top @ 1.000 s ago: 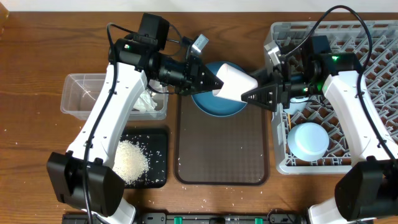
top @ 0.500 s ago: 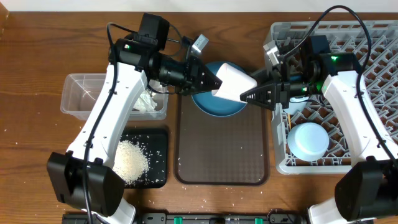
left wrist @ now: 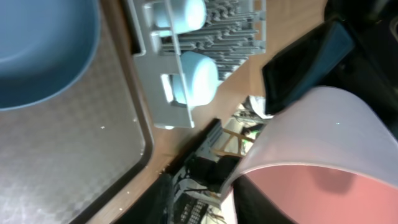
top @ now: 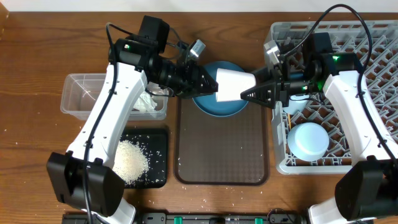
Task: Sort waste into correct bins and load items into the dishwasher rack
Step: 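Grasp the pink cup with the right gripper and release the left gripper, then carry the pink cup right and lower it into the dish rack, then push the pink cup down into the rack slot and open the right gripper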
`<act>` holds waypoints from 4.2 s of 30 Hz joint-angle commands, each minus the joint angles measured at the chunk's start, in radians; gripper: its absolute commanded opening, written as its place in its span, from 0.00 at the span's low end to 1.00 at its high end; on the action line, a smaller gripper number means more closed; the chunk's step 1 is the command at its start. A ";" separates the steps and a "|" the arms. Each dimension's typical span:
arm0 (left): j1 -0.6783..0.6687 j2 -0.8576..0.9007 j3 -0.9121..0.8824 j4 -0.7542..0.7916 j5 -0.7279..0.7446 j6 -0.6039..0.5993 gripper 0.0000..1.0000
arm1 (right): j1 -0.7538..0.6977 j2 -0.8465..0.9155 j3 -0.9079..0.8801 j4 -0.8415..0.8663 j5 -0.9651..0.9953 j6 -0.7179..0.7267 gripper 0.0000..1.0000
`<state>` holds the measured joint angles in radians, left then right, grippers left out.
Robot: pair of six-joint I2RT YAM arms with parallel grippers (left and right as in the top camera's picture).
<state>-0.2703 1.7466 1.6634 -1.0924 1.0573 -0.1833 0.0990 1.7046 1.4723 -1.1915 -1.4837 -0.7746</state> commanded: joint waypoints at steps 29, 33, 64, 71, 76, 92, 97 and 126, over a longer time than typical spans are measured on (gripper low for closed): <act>0.009 0.003 0.007 0.008 -0.581 0.007 0.93 | -0.127 0.002 0.007 0.428 0.887 0.850 0.36; 0.009 0.003 0.007 0.008 -0.580 0.007 0.94 | -0.122 0.002 0.007 0.449 1.070 0.900 0.36; 0.009 0.003 0.007 0.008 -0.580 0.007 0.96 | -0.085 0.146 0.005 0.467 1.505 0.908 0.52; 0.009 0.003 0.007 0.008 -0.580 0.007 0.96 | -0.085 0.123 0.006 0.468 1.455 0.871 0.59; 0.009 0.003 0.007 0.008 -0.580 0.007 0.96 | -0.084 0.080 0.006 0.482 1.449 0.870 0.50; 0.009 0.003 0.007 0.008 -0.580 0.007 0.96 | -0.079 0.068 0.006 0.480 1.399 0.870 0.44; 0.009 0.003 0.007 0.008 -0.580 0.007 0.96 | -0.079 0.068 0.006 0.467 1.417 0.865 0.45; 0.009 0.003 0.007 0.008 -0.580 0.007 0.96 | -0.060 0.068 0.005 0.439 1.356 0.863 0.78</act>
<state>-0.2630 1.7477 1.6634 -1.0805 0.4896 -0.1825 0.0151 1.7996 1.4727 -0.7452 -0.0769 0.0914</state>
